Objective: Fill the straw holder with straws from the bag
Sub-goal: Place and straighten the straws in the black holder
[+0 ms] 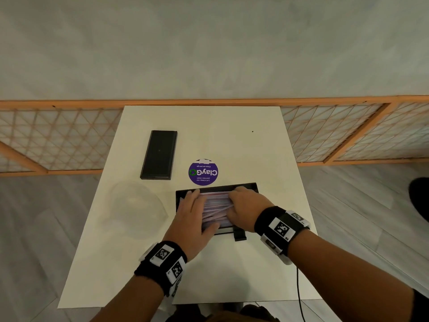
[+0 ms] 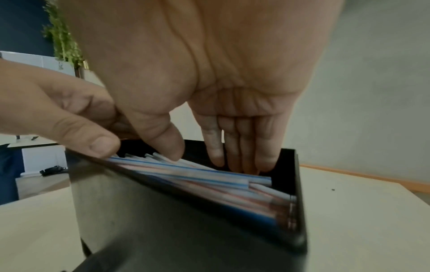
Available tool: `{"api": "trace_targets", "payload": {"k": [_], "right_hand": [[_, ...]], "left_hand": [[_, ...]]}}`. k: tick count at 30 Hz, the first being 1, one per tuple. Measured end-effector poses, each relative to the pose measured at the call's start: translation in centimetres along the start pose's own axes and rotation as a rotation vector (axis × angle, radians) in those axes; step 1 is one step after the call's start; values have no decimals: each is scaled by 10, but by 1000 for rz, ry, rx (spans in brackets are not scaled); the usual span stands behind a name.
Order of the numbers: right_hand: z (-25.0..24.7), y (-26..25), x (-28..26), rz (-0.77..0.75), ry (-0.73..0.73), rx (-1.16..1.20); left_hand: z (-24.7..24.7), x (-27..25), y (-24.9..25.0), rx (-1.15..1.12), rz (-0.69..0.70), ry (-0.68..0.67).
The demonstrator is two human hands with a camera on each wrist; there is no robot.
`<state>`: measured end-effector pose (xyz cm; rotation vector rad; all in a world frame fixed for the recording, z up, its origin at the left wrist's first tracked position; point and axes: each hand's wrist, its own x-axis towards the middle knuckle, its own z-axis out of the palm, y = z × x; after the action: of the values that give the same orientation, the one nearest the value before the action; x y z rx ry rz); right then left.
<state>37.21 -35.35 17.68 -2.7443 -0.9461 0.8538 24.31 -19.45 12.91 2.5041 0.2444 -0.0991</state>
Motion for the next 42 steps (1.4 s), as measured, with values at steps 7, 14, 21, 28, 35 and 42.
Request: {"api": "trace_targets", "payload": {"k": [7, 14, 21, 28, 35, 42], "right_hand": [[2, -2, 9, 74, -111, -33], [-9, -16, 31, 147, -224, 14], [-12, -19, 41, 145, -277, -26], [-12, -16, 44, 187, -360, -4], [-29, -24, 55, 81, -522, 294], [-43, -27, 57, 191, -656, 229]], "left_hand": [[3, 6, -14, 303, 49, -26], [10, 2, -20, 461, 108, -83], [13, 2, -20, 493, 116, -71], [14, 3, -19, 477, 78, -63], [15, 4, -18, 428, 86, -22], [15, 3, -17, 436, 73, -38]]}}
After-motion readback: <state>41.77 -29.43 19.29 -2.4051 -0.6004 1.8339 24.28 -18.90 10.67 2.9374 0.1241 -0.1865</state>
